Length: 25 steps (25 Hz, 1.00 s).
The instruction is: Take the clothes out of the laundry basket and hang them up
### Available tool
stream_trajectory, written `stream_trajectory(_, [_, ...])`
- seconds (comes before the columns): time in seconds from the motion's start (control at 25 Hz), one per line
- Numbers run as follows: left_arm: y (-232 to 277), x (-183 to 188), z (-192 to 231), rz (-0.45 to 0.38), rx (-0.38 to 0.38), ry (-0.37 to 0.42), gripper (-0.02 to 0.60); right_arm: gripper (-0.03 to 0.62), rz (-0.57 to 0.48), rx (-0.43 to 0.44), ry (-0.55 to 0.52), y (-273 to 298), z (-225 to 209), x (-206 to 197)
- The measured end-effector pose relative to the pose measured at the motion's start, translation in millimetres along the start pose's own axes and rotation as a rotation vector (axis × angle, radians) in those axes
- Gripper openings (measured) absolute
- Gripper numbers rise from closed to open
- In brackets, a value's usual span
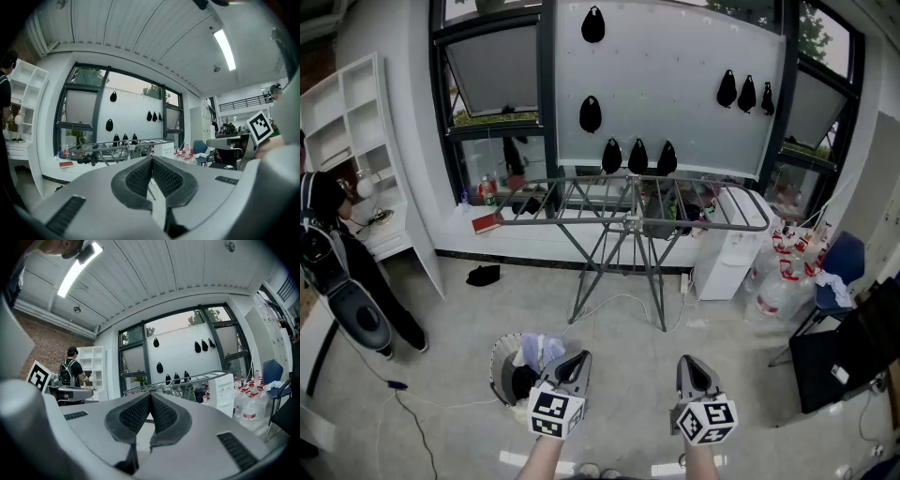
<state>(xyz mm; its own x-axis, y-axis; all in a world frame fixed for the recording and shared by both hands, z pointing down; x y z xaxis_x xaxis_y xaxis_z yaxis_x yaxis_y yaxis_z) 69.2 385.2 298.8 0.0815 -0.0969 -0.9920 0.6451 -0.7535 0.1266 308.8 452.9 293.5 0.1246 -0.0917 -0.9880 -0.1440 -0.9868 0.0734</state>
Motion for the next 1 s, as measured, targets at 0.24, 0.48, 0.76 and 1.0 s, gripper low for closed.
stream_trajectory(0.24, [-4.3, -2.3, -0.1, 0.015, -0.004, 0.004, 0.02, 0.002, 0.004, -0.001, 0.011, -1.6, 1.9, -4.4])
stream_trajectory(0.48, [-7.4, -6.0, -0.4, 0.023, -0.005, -0.006, 0.02, 0.002, 0.005, -0.005, 0.02, -6.6, 2.5, -9.5])
stream_trajectory(0.76, [-1.1, -13.8, -5.5, 0.033, -0.038, -0.029, 0.02, 0.002, 0.0, -0.019, 0.027, -12.0, -2.3, -13.0])
stream_trajectory(1.0, [3.4, -11.7, -9.1, 0.021, -0.067, -0.038, 0.021, 0.002, -0.007, -0.013, 0.027, -12.5, -0.7, -8.1])
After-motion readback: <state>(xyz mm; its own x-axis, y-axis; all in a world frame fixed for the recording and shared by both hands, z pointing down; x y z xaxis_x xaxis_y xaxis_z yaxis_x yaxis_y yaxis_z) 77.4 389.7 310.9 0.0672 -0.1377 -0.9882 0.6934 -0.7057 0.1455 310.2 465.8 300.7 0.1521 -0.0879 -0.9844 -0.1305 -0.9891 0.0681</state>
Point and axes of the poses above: the fingertips, and each gripper's own axes: y forward along the fingers, z to its left, x out of its top, the point moved 5 cm from there along -y, backward along the fingers
